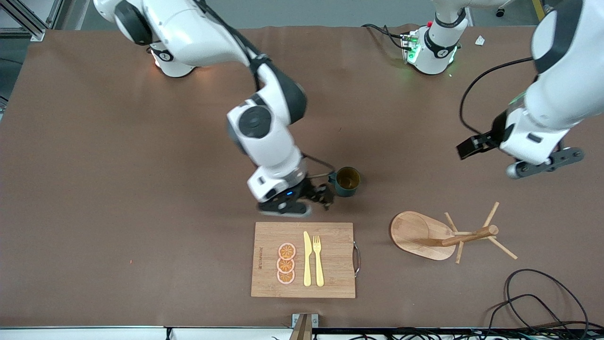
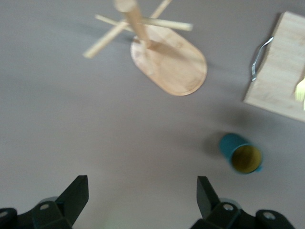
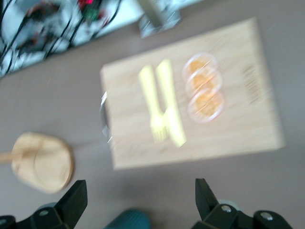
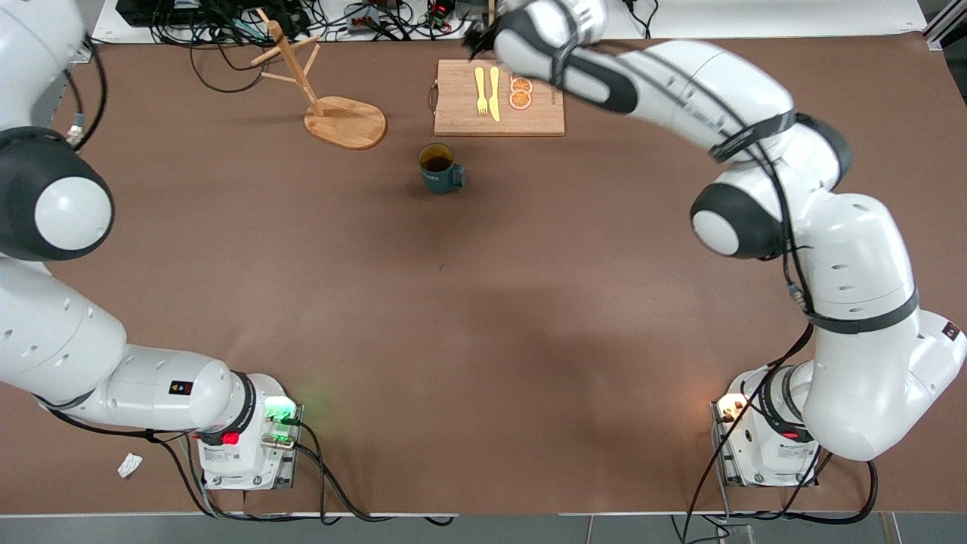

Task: Pass cup and hang on rack
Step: 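Set the mug down with the right gripper while the left gripper approaches, then grasp the mug handle with the left gripper while the right gripper withdraws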

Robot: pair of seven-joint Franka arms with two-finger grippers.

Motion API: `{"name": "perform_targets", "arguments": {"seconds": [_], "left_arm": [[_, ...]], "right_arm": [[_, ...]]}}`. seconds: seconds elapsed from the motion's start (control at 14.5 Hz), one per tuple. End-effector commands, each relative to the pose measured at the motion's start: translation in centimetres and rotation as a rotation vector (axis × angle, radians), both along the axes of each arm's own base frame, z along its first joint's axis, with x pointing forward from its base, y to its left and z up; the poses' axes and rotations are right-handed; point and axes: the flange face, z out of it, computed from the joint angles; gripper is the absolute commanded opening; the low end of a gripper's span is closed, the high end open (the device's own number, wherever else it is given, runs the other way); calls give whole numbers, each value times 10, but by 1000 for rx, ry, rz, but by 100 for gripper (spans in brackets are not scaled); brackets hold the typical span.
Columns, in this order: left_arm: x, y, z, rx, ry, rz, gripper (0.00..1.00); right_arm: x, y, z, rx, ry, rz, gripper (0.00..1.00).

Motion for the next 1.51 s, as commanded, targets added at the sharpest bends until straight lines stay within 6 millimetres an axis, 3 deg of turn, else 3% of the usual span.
{"name": "perform_targets", "arguments": {"seconds": [0.0, 0.21, 0.34, 0.48, 0.76, 0.96, 1.1, 1.31, 1.45], "left_arm": [[6, -67, -26, -6, -29, 87, 100], [-6, -138, -55, 44, -79, 167, 100], [-19, -195, -87, 76, -120, 199, 100], [-37, -245, -122, 132, -167, 284, 100], [-69, -340, -196, 216, -298, 436, 100], [-111, -382, -262, 305, -394, 488, 100], [-134, -396, -303, 358, -465, 562, 100], [-158, -403, -349, 434, -528, 616, 100], [-160, -400, -367, 459, -571, 648, 100]], "right_arm": [[40, -99, 30, -22, 12, 20, 100], [65, -188, 45, -105, 35, -58, 100], [67, -232, 56, -174, 51, -56, 100], [58, -279, 68, -252, 64, -85, 100], [20, -350, 89, -279, 101, -129, 100], [4, -421, 101, -294, 107, -90, 100], [-10, -452, 108, -295, 107, -62, 100], [-25, -503, 123, -307, 89, 25, 100], [-40, -530, 137, -294, 105, 80, 100]]}}
